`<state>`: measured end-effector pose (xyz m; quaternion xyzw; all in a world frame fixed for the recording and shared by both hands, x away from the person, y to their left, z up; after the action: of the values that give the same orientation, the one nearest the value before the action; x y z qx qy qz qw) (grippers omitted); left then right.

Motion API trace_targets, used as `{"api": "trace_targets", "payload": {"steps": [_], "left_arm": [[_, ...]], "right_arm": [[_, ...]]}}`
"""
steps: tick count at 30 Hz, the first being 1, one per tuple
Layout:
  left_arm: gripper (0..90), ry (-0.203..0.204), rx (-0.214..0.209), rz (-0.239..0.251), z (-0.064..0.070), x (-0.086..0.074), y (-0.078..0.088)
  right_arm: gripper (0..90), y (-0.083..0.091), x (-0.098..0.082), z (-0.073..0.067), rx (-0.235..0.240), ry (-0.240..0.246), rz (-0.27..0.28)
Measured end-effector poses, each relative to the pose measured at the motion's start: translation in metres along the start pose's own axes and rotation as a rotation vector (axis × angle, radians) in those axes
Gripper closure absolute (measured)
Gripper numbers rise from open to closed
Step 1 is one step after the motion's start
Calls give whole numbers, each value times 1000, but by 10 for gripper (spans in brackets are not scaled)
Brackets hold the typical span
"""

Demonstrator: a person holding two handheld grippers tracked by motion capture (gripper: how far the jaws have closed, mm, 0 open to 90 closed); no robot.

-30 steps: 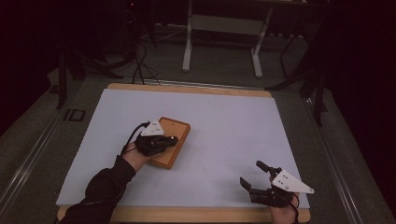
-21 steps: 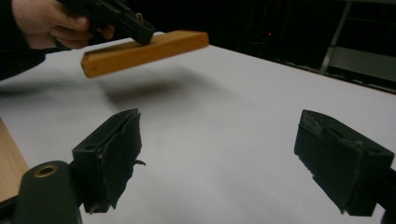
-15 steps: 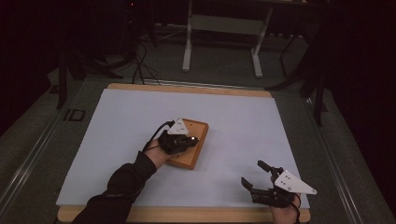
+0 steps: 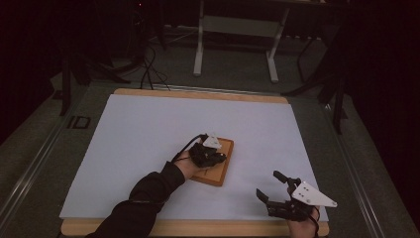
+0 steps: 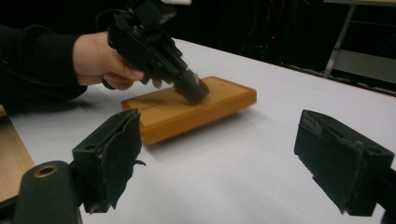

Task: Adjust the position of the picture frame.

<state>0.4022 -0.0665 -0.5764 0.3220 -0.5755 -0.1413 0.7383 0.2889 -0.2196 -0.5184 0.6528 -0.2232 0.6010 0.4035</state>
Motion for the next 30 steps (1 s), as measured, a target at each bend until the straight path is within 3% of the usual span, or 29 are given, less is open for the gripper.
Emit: {"api": "trace_targets", "payload": {"steps": [8,11,16,22,23,27,30], "left_arm": [[852,-22,26,-29,-1,0,-9],[851,-49,43,-61,0,-3,-14],[850,-38,43,-40,1,-3,-15],[826,-41,47,-52,1,-4,-13],[818,-59,53,-59,3,-5,-8],[812,-40,52,-6,7,-7,14],[815,-45,76,13,9,-15,37]], "right_arm": [[145,0,0,-1,5,-3,1],[145,0,-1,-1,8,-3,-4],[145,0,-1,-2,10,-4,-5],[145,0,-1,-2,10,-2,-4],[145,0,0,-2,9,-2,-3],[145,0,-1,0,-1,6,-4],[145,-1,-1,-1,-3,14,-3]]}}
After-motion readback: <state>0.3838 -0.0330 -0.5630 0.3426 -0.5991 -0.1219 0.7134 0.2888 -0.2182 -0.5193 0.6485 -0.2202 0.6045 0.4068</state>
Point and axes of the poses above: each handheld gripper's, and its own axes: y roughly backward along the jaws, x roughly out of its top, z roughly to its right, the point moved 10 cm from there along -y, roughly forward along the jaws, and after that the axes turned 8 degrees about -x, right-handed, at the moved point
